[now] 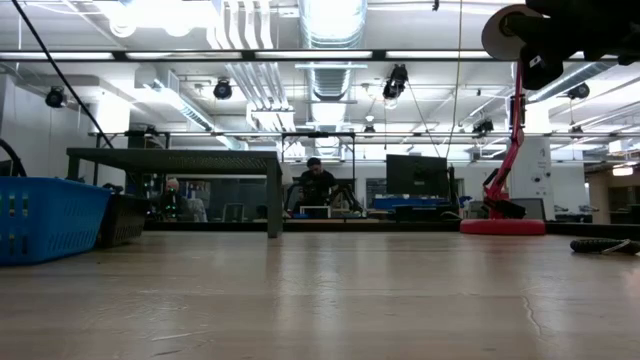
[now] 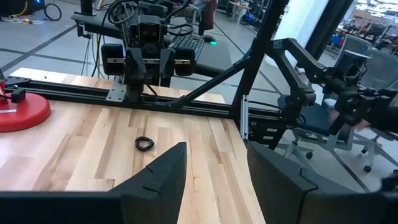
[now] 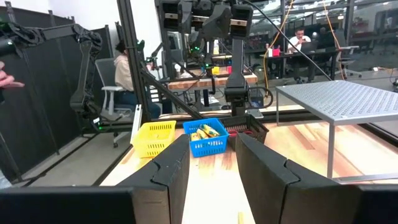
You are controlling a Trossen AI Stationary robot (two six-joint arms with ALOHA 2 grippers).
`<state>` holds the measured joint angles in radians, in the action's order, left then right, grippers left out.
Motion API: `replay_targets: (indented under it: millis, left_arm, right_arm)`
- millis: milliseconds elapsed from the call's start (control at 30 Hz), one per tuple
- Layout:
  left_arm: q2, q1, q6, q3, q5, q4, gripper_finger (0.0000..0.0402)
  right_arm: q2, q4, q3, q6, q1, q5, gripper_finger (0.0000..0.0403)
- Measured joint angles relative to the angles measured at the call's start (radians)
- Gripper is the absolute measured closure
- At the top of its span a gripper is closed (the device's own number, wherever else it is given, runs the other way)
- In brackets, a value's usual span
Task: Pick & Place Office Desk Supplies
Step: Put the black key chain in the yellow bin
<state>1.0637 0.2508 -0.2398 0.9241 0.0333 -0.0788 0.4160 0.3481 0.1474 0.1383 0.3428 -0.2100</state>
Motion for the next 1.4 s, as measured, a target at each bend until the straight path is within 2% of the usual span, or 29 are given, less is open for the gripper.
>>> replay_targets:
  millis: [533,700,867,1000,1167,1300,1400]
  left_arm:
    - [0.000,0.000,-0.001,-0.001,0.000,-0.003,0.0228]
    - [0.000,0.000,-0.002,-0.001,0.000,-0.003,0.0228]
    - [0.000,0.000,-0.002,-0.001,0.000,-0.003,0.0228]
    - [0.000,0.000,-0.002,-0.001,0.000,-0.010,0.0228]
    - [0.000,0.000,-0.002,-0.001,0.000,-0.041,0.0228]
    - [0.000,0.000,-0.002,-0.001,0.000,-0.075,0.0228]
    - [0.000,0.000,-0.002,-0.001,0.000,-0.106,0.0228]
  right_arm:
    - [0.000,0.000,0.000,0.007,0.000,0.000,0.0278]
    - [0.000,0.001,0.000,0.102,0.000,0.000,0.0278]
    - [-0.006,-0.045,0.000,0.316,0.000,-0.006,0.0278]
    - [-0.039,-0.276,0.022,0.495,0.000,-0.029,0.0278]
    - [-0.031,-0.657,0.127,0.782,0.000,-0.013,0.0278]
    - [0.016,-0.880,0.255,0.955,0.000,-0.045,0.0278]
    - [0.099,-1.020,0.347,1.083,-0.002,-0.085,0.0278]
